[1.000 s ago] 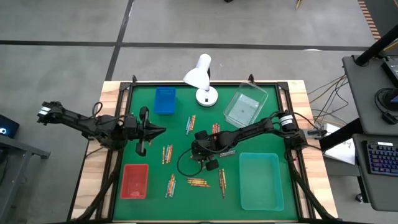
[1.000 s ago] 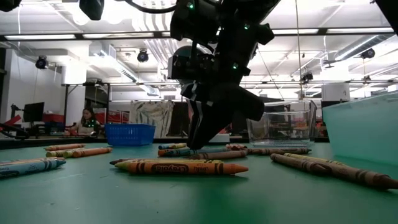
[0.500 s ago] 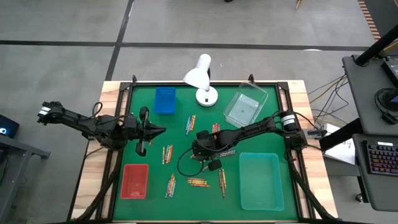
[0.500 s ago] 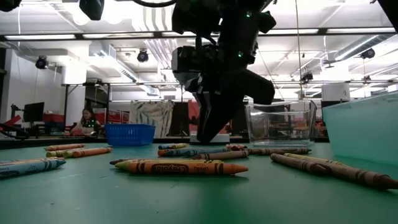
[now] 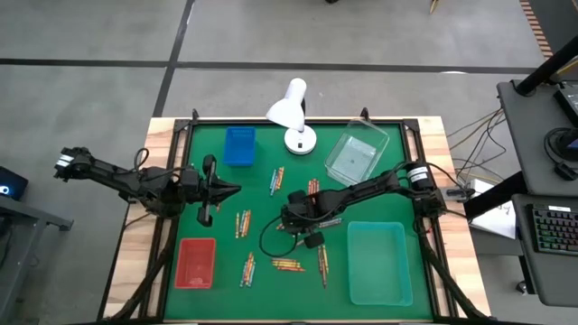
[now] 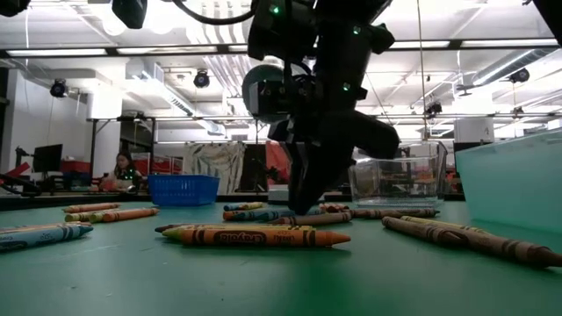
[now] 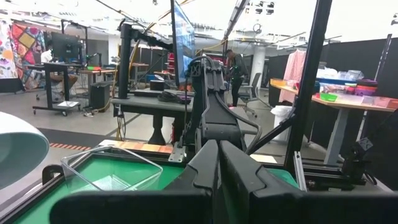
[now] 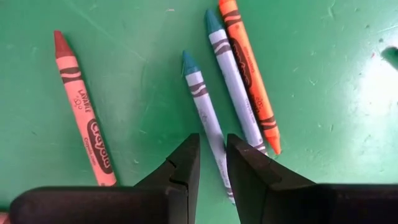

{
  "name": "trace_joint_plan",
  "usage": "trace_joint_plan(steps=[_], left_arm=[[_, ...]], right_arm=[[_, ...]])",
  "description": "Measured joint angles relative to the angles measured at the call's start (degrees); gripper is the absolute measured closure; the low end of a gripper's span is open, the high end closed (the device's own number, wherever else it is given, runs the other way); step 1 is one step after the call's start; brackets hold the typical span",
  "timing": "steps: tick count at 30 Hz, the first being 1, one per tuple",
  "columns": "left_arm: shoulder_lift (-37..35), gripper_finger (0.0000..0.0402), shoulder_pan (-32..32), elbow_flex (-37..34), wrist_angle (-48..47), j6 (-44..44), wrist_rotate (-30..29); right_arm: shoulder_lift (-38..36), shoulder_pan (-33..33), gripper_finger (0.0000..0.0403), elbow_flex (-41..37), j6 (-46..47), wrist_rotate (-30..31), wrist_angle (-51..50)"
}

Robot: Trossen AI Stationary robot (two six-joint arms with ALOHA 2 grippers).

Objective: Sort crayons
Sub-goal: Put the blue crayon into the green bin

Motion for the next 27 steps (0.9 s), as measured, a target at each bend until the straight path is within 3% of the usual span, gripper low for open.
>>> trace_joint_plan(steps=[18,27], left_arm=[[0.02,0.0402,-0.01,0.0,-0.46,0.0,0.0],[0.02,0.0402,-0.02,0.0,-0.42,0.0,-0.01]], right_arm=[[3.02,0.0,0.0333,-0.6,-2.62,0.14,2.01],[2.58,0.0,0.0382,-0.67,-2.89,-0.04,1.94]])
